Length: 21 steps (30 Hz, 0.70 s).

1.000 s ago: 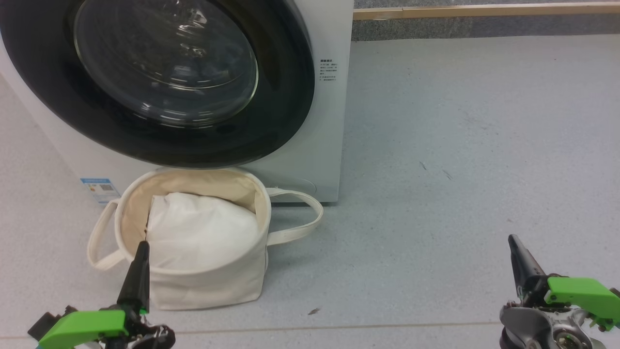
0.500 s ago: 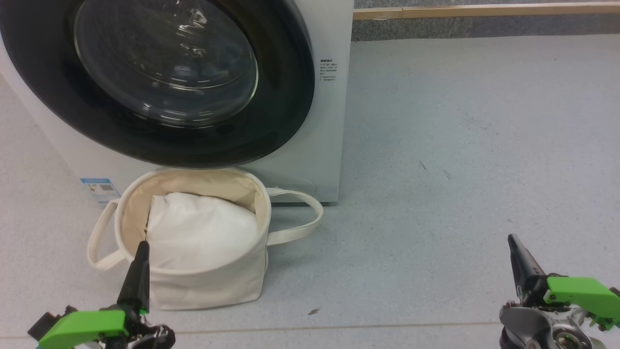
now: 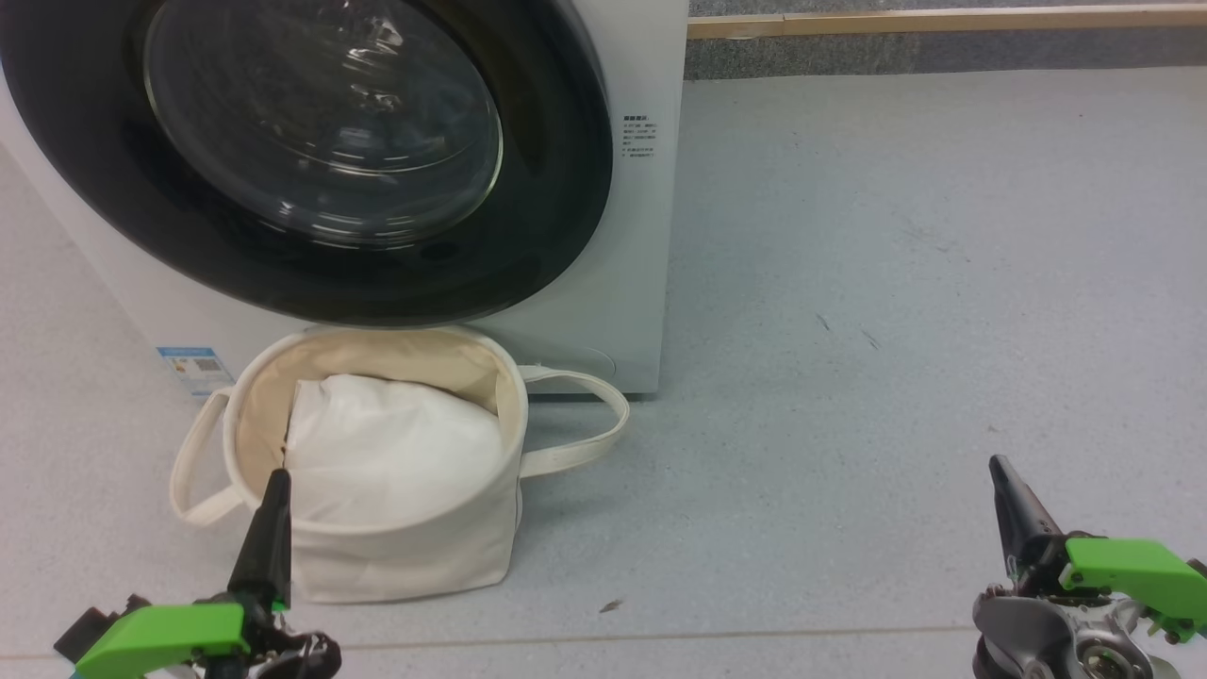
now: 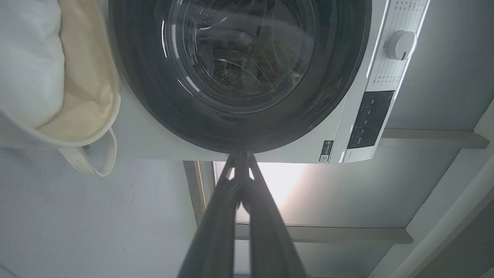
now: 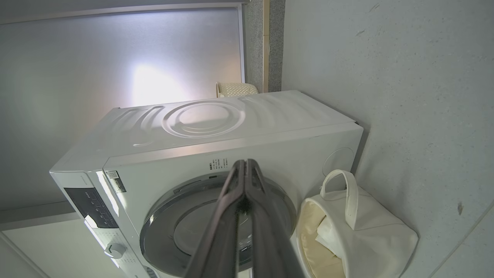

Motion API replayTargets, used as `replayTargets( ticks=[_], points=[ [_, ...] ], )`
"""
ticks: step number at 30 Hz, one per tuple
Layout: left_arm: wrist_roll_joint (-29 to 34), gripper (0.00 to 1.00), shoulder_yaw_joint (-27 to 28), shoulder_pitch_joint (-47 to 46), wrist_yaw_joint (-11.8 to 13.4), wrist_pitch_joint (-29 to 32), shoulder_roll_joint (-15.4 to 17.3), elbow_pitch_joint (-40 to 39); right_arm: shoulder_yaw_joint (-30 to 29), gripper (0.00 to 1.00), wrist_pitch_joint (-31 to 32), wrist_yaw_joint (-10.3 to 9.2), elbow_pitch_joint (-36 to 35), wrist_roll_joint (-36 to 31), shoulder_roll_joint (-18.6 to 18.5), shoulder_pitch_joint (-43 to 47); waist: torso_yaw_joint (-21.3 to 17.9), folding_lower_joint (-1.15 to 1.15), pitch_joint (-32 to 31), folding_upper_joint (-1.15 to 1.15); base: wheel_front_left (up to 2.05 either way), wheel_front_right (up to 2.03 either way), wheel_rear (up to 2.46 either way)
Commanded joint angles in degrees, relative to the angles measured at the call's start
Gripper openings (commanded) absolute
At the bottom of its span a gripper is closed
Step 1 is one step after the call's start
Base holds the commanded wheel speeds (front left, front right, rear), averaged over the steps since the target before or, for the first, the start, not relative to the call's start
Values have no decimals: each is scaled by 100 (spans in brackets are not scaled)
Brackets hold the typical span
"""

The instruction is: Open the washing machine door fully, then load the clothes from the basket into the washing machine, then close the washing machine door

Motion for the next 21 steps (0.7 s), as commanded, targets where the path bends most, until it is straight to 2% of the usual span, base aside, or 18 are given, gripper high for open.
replayTargets(
  ticks=[1, 21],
  points=[
    [-17, 0, 197, -126, 3, 43, 33, -227, 134, 0, -43, 1, -226, 35, -105, -61, 0, 0, 0, 0, 0, 0, 0],
    [-17, 0, 196, -126, 3, 43, 33, -228, 235, 0, -124, 1, -240, 124, -181, -55, 0, 0, 0, 0, 0, 0, 0]
  ],
)
